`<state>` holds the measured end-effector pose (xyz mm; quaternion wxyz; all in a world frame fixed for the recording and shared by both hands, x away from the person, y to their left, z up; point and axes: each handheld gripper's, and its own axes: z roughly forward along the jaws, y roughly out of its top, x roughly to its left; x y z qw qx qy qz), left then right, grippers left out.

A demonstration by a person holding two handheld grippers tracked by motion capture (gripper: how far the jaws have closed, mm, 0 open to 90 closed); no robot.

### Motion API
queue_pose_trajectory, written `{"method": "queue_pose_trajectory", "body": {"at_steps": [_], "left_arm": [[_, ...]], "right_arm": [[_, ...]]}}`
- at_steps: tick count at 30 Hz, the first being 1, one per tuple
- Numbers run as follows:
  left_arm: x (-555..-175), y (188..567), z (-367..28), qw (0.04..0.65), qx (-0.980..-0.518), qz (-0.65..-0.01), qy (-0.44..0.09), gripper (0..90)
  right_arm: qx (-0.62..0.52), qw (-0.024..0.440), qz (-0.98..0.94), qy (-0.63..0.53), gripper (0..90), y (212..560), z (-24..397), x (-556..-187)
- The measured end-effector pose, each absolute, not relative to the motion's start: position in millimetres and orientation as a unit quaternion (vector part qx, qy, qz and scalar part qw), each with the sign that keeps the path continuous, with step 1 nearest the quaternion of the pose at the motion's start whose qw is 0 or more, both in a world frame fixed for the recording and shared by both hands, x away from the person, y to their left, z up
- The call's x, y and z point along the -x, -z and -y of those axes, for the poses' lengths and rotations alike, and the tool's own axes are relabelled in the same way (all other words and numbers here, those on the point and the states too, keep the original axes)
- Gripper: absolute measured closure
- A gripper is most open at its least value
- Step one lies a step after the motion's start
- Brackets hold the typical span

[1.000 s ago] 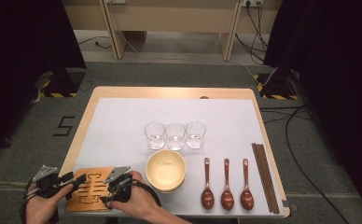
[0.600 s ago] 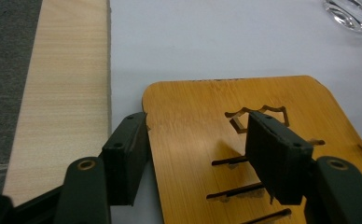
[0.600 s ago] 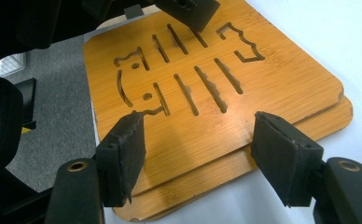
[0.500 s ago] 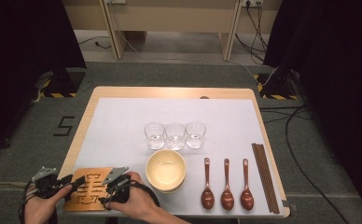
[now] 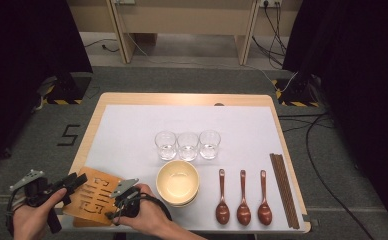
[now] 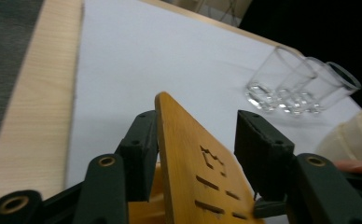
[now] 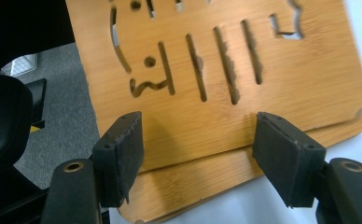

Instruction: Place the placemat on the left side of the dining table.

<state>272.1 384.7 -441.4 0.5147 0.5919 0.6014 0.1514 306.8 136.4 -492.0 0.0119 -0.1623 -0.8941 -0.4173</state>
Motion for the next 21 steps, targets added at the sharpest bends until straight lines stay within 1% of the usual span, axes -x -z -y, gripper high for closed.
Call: {"method": "queue_pose_trajectory", "body": {"at_steps": [2,4,6,8,9,10,11,12,13,16,21], "left_arm": [[-273.0,440.1,-379.2,0.539,-0.589,-0.590,-0.119,51.0],[-274.1,441.4,-370.9,0.551,-0.593,-0.578,-0.105,52.4],[-275.3,443.7,-365.6,0.555,-0.594,-0.575,-0.093,59.0],[-275.7,444.8,-363.8,0.555,-0.592,-0.576,-0.094,66.3],[-276.1,446.1,-362.1,0.554,-0.593,-0.576,-0.095,66.3],[-276.6,447.3,-360.6,0.556,-0.590,-0.577,-0.095,69.5],[-276.8,447.9,-360.1,0.558,-0.587,-0.579,-0.095,76.9],[-276.7,447.7,-360.2,0.559,-0.585,-0.579,-0.098,76.9],[-276.4,446.9,-360.8,0.563,-0.581,-0.579,-0.097,83.5],[-274.7,442.3,-361.2,0.568,-0.575,-0.579,-0.107,85.4],[-269.5,430.6,-363.1,0.579,-0.570,-0.571,-0.119,85.6]], "right_arm": [[0.158,0.010,0.895,0.418,34.6,492.4,-136.5,-306.6],[0.155,0.007,0.895,0.419,34.4,493.0,-137.4,-305.8],[0.155,0.008,0.894,0.421,34.7,493.6,-137.7,-306.4],[0.154,0.008,0.894,0.421,34.8,493.7,-137.6,-307.0],[0.155,0.007,0.893,0.423,34.9,494.0,-137.7,-307.4],[0.154,0.007,0.893,0.423,35.0,494.1,-137.7,-307.9],[0.155,0.006,0.894,0.421,35.2,493.7,-137.3,-308.3],[0.155,0.006,0.894,0.421,35.2,493.7,-137.3,-308.3],[0.154,0.004,0.894,0.421,35.5,493.1,-136.1,-309.3],[0.156,0.000,0.891,0.425,36.0,489.8,-134.9,-306.8],[0.149,-0.006,0.890,0.431,36.5,483.3,-135.3,-302.1]]}}
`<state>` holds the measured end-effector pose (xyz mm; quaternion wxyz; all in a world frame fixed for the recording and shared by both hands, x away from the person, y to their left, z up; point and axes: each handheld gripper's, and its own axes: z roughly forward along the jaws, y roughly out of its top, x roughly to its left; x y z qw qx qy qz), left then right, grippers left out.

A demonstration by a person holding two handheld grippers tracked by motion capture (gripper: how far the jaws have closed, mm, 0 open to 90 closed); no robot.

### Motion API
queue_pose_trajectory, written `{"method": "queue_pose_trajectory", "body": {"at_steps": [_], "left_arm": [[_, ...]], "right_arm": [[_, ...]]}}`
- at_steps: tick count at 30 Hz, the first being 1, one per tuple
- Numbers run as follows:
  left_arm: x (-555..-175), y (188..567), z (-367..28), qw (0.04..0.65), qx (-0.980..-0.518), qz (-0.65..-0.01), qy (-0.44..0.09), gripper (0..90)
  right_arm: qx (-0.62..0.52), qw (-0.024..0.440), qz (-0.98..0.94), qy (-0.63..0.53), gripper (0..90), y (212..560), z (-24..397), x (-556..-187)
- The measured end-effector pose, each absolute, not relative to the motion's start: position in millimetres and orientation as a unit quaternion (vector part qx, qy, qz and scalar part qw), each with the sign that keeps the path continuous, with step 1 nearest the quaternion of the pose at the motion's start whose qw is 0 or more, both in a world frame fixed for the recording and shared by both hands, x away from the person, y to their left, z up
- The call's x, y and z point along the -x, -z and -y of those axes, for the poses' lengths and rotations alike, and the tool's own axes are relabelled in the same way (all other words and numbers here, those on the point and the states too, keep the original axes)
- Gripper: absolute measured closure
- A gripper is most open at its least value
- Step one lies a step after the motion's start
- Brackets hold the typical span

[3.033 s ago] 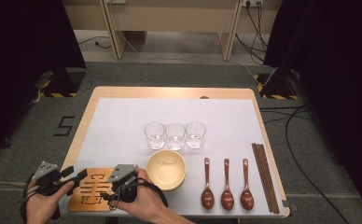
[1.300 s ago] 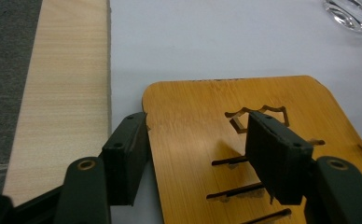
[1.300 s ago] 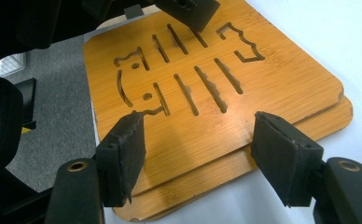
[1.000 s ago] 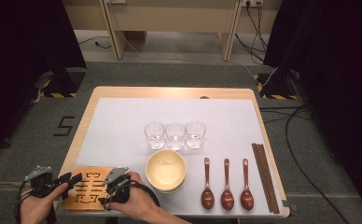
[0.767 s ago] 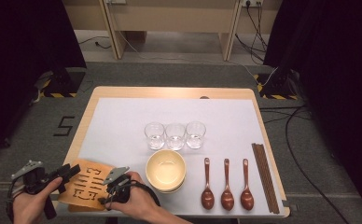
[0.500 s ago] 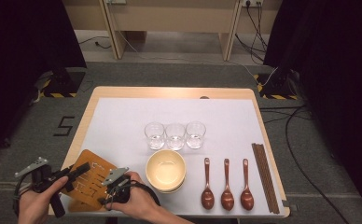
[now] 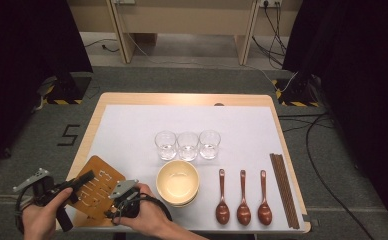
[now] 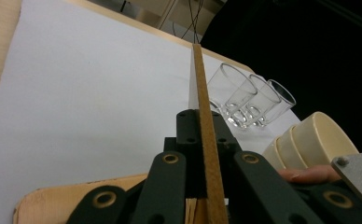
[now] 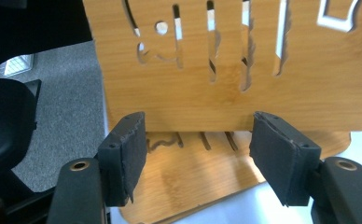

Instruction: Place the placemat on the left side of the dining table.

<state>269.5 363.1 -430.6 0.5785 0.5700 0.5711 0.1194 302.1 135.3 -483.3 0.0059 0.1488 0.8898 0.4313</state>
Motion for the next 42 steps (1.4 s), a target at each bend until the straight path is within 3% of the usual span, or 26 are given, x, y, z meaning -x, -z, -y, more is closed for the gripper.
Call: {"method": "queue_pose_trajectory", "body": {"at_steps": [17,42], "left_arm": [[-267.9,406.2,-369.2,0.564,-0.574,-0.560,-0.197,85.6],[-299.9,396.0,-370.1,0.549,-0.578,-0.559,-0.230,85.6]], "right_arm": [[-0.126,0.033,-0.882,-0.452,37.4,458.0,-130.1,-299.6],[-0.138,0.042,-0.859,-0.490,37.8,419.5,-107.7,-296.6]]}}
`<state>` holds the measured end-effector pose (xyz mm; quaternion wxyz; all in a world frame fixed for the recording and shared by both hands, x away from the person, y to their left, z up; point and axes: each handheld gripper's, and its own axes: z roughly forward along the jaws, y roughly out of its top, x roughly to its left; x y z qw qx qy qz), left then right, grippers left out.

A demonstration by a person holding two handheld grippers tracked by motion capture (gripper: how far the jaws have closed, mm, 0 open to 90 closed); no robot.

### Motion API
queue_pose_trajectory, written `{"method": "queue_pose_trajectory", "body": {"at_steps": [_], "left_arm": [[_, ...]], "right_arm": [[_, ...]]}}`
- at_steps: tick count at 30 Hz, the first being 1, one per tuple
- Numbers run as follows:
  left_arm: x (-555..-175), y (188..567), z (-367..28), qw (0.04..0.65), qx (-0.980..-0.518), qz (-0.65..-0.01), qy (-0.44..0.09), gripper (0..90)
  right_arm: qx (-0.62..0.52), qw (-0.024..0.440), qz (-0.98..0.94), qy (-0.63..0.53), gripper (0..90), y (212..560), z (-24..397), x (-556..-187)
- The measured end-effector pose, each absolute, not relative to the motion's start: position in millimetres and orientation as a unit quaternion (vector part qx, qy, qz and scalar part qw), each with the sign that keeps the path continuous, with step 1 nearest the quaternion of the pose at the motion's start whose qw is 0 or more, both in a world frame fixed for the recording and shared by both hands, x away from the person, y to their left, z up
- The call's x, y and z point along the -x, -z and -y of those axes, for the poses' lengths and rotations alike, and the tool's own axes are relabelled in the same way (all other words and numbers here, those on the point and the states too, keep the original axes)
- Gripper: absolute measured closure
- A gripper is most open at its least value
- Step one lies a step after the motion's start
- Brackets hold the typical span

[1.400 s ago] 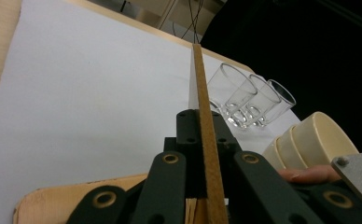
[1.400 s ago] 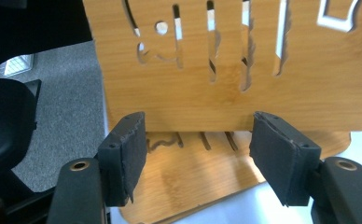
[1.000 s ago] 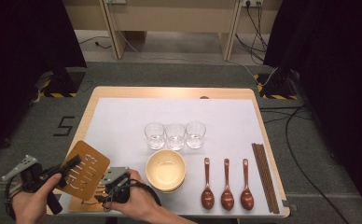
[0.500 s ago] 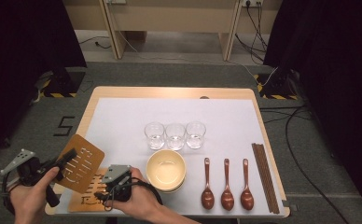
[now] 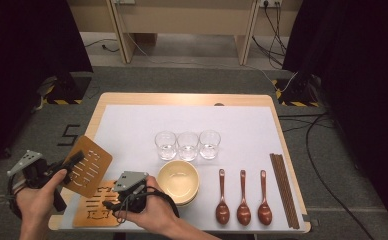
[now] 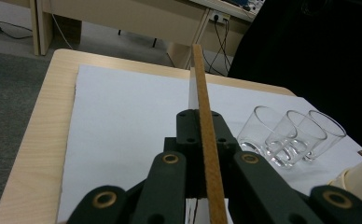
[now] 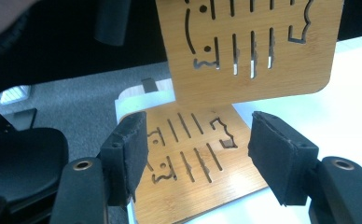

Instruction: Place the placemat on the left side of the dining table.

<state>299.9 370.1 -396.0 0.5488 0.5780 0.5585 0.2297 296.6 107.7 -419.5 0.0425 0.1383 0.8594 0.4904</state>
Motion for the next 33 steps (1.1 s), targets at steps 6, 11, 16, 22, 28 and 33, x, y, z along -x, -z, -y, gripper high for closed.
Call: {"method": "queue_pose_trajectory", "body": {"at_steps": [6,11,16,22,28,33], "left_arm": [[-309.5,395.9,-369.9,0.544,-0.577,-0.561,-0.236,85.6],[-316.3,395.0,-368.6,0.539,-0.580,-0.561,-0.240,85.6],[-322.2,395.0,-367.2,0.536,-0.581,-0.561,-0.245,85.7],[-330.0,394.5,-365.5,0.532,-0.583,-0.561,-0.250,85.7],[-337.7,393.7,-364.2,0.529,-0.585,-0.560,-0.254,85.6],[-342.8,394.7,-361.4,0.526,-0.587,-0.560,-0.256,85.6]], "right_arm": [[-0.138,0.045,-0.853,-0.502,37.9,408.0,-100.0,-295.1],[-0.136,0.051,-0.850,-0.507,37.9,401.7,-92.3,-295.7],[-0.138,0.055,-0.845,-0.513,38.0,395.1,-83.7,-295.8],[-0.140,0.060,-0.839,-0.522,38.0,386.9,-74.7,-296.4],[-0.146,0.064,-0.835,-0.527,38.0,380.3,-66.5,-295.1],[-0.145,0.073,-0.828,-0.536,37.9,372.9,-58.1,-295.9]]}}
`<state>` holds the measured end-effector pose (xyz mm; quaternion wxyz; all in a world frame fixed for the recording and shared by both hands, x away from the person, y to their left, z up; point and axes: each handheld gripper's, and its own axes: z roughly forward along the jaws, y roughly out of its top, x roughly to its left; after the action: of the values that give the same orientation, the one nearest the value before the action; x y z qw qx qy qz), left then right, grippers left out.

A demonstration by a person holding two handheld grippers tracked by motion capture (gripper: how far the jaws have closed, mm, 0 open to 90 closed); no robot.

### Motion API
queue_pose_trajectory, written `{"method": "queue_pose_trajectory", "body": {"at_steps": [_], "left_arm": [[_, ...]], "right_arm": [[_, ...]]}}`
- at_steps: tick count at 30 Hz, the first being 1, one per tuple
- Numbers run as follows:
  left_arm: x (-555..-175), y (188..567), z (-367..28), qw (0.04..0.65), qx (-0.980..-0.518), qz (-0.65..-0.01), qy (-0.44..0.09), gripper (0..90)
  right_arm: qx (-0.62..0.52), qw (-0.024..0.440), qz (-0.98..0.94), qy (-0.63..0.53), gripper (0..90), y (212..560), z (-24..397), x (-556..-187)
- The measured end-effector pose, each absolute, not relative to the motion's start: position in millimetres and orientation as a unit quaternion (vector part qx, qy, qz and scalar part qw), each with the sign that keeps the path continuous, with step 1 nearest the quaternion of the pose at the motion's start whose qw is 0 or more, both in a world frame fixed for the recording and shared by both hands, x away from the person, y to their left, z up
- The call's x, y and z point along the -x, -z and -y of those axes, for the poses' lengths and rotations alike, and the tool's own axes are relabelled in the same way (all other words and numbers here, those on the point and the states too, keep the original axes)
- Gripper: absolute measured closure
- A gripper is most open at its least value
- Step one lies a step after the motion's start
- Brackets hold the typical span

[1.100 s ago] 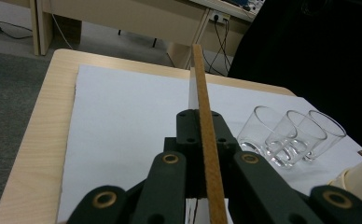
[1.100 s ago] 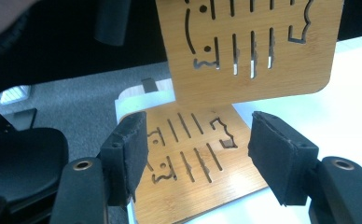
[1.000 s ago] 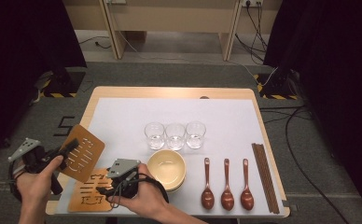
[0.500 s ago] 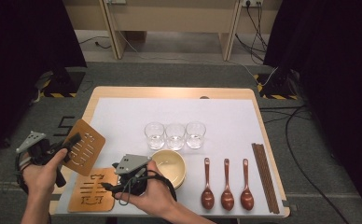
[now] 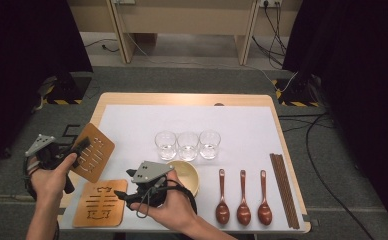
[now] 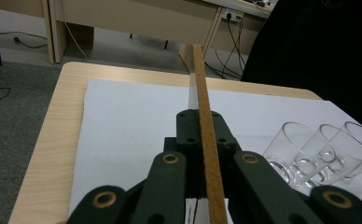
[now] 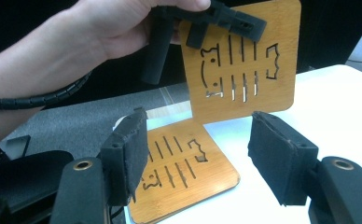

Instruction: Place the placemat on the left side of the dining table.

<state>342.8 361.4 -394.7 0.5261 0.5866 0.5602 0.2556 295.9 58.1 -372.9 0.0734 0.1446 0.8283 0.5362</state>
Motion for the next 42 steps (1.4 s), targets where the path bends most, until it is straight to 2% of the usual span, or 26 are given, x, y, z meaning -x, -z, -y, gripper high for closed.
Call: {"method": "queue_pose_trajectory", "body": {"at_steps": [8,42], "left_arm": [[-350.0,394.1,-355.9,0.524,-0.589,-0.558,-0.259,85.6],[-392.5,393.4,-333.6,0.517,-0.594,-0.555,-0.267,85.6]], "right_arm": [[-0.160,0.074,-0.822,-0.541,37.6,368.8,-47.6,-294.5],[-0.210,0.131,-0.788,-0.563,37.2,356.3,21.3,-301.7]]}}
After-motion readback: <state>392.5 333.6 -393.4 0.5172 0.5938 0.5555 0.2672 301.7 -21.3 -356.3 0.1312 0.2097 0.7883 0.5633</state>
